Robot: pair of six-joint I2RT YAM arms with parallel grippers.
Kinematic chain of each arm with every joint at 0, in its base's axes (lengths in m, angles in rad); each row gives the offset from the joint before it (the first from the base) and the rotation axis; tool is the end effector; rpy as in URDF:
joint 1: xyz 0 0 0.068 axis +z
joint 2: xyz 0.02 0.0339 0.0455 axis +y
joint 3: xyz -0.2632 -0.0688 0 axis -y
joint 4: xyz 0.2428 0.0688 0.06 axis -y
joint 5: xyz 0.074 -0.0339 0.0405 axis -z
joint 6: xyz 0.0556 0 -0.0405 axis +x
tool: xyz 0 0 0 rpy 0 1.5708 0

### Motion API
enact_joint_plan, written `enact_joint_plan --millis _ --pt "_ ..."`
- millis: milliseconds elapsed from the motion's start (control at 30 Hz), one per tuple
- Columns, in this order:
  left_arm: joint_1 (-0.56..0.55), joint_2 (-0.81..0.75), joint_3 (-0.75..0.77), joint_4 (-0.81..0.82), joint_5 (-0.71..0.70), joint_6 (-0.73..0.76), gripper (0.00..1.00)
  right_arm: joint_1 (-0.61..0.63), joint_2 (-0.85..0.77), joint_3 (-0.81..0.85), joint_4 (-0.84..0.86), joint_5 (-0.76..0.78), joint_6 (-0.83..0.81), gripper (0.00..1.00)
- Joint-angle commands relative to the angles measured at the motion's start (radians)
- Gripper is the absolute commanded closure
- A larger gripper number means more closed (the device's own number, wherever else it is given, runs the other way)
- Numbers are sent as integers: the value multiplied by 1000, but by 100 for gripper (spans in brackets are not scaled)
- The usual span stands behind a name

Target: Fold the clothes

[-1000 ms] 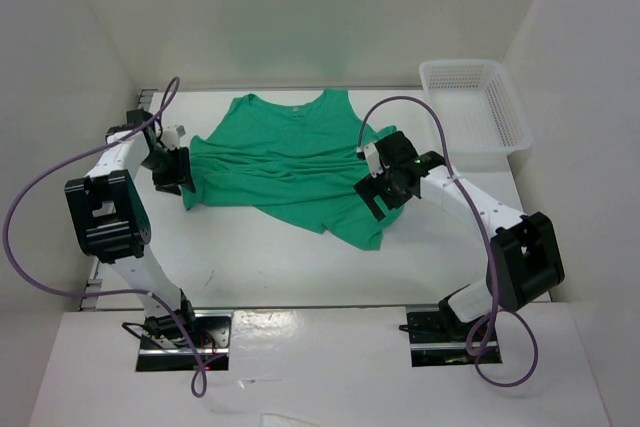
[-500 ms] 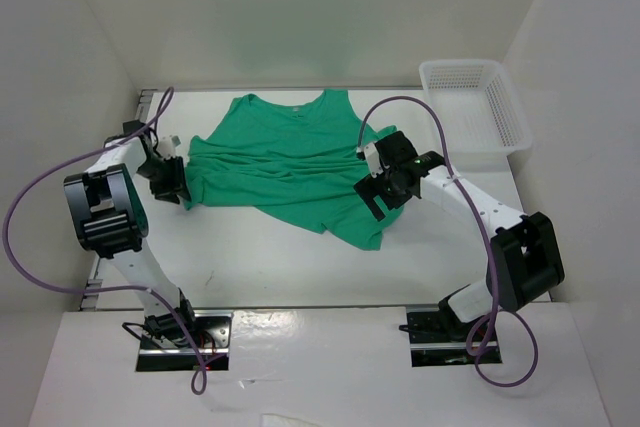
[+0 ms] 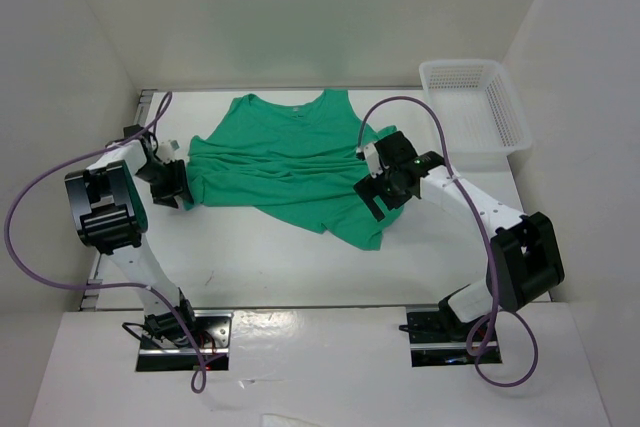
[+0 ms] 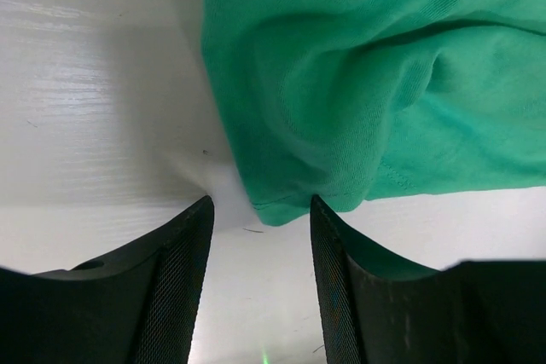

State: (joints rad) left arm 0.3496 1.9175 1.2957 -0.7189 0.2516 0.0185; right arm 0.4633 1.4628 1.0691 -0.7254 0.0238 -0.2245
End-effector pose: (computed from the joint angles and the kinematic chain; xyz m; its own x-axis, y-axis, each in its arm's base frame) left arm 0.3532 0.1140 0.1439 -0.9197 -0.3162 -0.2325 -0.2614 0.9354 -0.2381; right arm 0.2649 0.1308 0.2208 -0.6873 -0.5921 -0.4208 -0.6057 0.7869 -0.1180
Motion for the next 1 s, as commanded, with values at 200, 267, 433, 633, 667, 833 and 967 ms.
enact_joint_plan --millis 200,267,433,633,667,833,967 --pt "6 14 -16 24 72 3 43 18 -19 -11 34 21 14 2" --pt "6 14 -16 24 81 12 43 28 -19 -11 43 30 14 2" --pt "6 23 -16 24 101 12 43 28 -10 -11 43 39 14 2" --pt "6 23 -16 24 112 12 43 37 -10 -20 43 39 14 2" --pt "6 23 -16 24 112 21 43 37 -10 -20 43 39 14 2" --pt "6 32 -16 24 140 21 43 37 -10 -20 43 39 14 2" --pt "6 32 -16 24 150 31 48 37 -10 -20 43 39 14 2"
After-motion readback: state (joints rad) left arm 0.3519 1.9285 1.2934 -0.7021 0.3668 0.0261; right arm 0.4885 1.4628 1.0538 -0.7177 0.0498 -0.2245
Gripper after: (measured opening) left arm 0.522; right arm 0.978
